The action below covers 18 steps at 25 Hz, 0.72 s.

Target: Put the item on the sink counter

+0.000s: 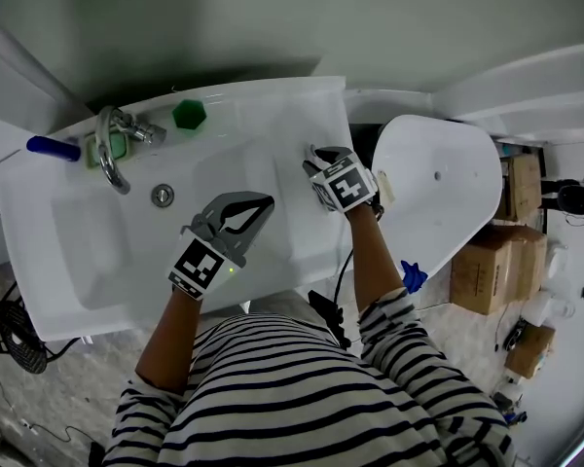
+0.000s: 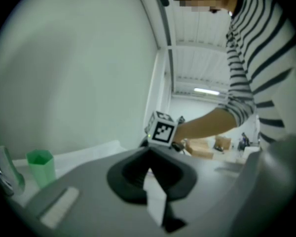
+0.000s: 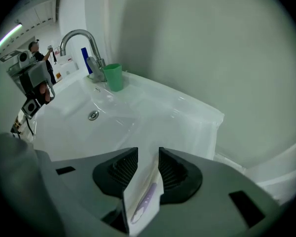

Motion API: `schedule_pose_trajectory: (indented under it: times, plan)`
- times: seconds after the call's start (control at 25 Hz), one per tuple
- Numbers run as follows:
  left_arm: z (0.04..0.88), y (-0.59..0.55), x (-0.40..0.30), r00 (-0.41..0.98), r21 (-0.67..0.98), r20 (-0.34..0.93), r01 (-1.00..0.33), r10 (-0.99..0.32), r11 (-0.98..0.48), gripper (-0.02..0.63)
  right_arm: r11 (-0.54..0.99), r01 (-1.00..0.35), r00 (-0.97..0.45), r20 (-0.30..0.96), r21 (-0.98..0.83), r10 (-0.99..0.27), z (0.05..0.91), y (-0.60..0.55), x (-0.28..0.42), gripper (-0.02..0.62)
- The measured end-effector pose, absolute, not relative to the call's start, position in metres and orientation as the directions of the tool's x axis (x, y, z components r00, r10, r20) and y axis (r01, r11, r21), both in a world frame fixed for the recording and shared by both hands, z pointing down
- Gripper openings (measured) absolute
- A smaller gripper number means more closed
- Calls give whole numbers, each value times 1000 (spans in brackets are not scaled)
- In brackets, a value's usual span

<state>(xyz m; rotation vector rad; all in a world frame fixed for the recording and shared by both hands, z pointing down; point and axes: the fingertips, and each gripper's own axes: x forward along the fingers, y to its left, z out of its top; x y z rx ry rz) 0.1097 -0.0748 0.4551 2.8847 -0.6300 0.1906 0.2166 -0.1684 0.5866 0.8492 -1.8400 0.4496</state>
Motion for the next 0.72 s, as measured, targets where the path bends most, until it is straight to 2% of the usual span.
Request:
schedule_pose_trajectory:
  times: [0.32,0.72]
  plan:
    - [463,-74,117,906,156,181,-411,-383,-898,5,597,-798,-196,901,83,-387,599,-185,241,70]
    - [468,-77,123,905,165,194,-411,-379,-897,5,565,-825,-201,928,14,-315,626,-197,251,67]
